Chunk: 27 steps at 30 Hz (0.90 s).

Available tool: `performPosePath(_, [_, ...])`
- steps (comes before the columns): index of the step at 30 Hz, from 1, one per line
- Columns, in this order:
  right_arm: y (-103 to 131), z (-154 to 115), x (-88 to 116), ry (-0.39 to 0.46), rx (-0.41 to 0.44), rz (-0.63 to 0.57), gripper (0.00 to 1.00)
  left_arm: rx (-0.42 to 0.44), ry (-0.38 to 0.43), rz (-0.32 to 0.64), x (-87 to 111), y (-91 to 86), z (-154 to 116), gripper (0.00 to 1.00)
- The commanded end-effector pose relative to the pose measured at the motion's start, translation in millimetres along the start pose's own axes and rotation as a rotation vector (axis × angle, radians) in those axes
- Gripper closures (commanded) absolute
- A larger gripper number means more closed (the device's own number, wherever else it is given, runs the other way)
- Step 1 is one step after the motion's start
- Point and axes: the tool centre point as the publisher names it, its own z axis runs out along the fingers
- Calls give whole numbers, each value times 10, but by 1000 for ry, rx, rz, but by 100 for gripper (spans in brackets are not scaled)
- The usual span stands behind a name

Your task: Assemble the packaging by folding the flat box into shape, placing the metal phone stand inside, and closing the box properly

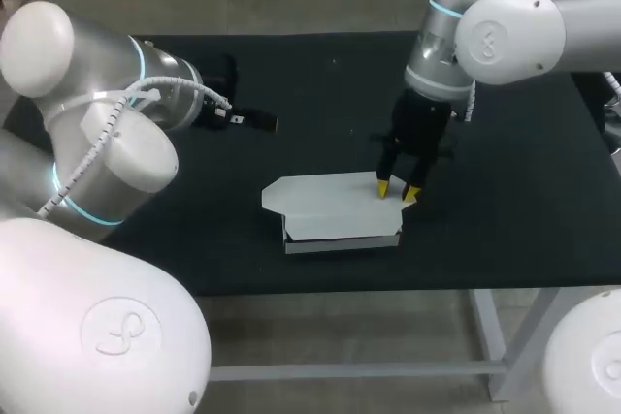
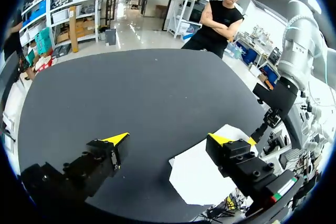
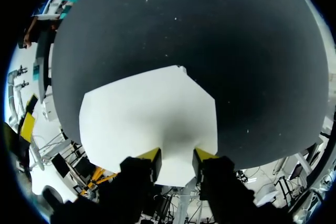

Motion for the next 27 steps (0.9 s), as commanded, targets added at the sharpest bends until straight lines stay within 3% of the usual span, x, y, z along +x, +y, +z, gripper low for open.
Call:
performPosePath(1, [-15,4,3,-3,-5,2,56,-172,-429,-624,71,20,1,0])
performPosePath(7, [-16,15,1,-3,-4,5,57,-234,-479,-622,105,138,77,0])
performPosePath(20, [-33,34,18,-6,-1,9,58,-390,-399,-534,180,281,197,0])
performPosePath(23, [-35,34,20,-6,-2,9,58,-336,-467,-528,179,284,213,0])
performPosePath(27, [-40,33,22,-6,-3,10,58,-336,-467,-528,179,284,213,0])
